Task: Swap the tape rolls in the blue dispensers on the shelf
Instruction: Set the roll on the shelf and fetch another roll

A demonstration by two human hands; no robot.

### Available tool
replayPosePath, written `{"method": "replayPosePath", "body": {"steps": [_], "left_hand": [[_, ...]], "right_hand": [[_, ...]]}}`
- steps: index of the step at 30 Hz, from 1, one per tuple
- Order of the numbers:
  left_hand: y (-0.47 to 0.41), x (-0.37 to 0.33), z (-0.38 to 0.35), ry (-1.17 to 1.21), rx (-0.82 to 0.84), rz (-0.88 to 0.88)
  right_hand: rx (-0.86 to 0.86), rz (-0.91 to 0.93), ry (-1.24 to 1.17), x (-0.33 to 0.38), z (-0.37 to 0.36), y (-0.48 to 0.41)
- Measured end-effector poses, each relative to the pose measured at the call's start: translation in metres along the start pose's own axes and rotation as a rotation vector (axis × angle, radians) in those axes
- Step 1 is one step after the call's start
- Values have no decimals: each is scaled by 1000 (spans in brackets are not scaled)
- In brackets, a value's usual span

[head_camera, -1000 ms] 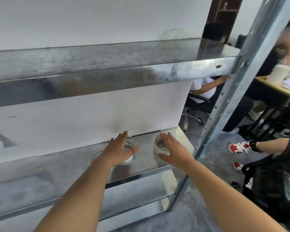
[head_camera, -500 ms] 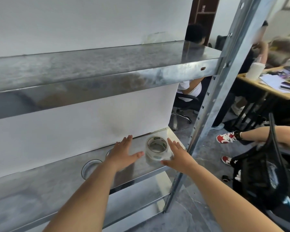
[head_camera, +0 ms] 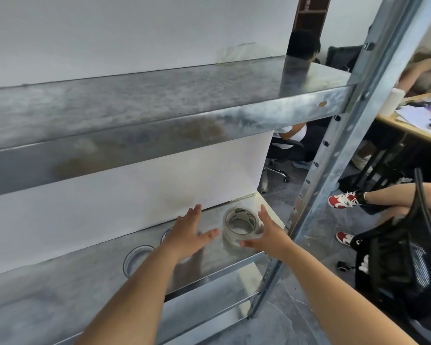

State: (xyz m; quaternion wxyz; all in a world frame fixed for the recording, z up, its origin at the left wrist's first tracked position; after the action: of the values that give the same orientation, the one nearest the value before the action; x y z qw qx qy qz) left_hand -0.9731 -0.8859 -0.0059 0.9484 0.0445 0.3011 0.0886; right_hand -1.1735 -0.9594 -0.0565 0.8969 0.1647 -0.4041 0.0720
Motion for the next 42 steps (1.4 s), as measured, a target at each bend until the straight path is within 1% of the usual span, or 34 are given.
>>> {"method": "replayPosePath", "body": {"steps": [5, 9, 11, 16, 22, 25, 32, 37, 42], "left_hand": [[-11, 21, -8, -14, 19, 20], [-17, 36, -11, -38, 14, 84], [-18, 39, -13, -44, 11, 81], [-14, 36, -10, -56, 17, 65], [-5, 37, -6, -23, 3, 127], [5, 29, 2, 3, -41, 137], [34, 34, 14, 62, -140, 234], [65, 44, 17, 79, -192, 275], [112, 61, 38, 63, -255, 373]], "right_hand": [[5, 20, -17, 1, -7, -8], [-32, 30, -32, -2, -12, -13], [-53, 29, -26, -3, -12, -14], [-77, 39, -51, -3, -9, -11], [-73, 29, -107, -3, -6, -5], [-67, 49, -113, 5, -2, 0], [-55, 165, -67, 33, 7, 12], [14, 253, -32, 47, -2, 18], [82, 352, -25, 77, -24, 40]]}}
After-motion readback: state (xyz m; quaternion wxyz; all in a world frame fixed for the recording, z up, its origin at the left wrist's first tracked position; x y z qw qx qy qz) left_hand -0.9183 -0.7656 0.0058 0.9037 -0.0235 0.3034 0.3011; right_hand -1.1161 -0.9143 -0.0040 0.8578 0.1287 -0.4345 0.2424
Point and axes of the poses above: each hand's wrist, its own y-axis away from the middle knuckle, its own z-axis out of the back of the hand, x = y × z, the point moved 7 cm from there along -y, towards the middle knuckle, and after that the axes turned 8 degrees about -x, right-handed, at the moved point
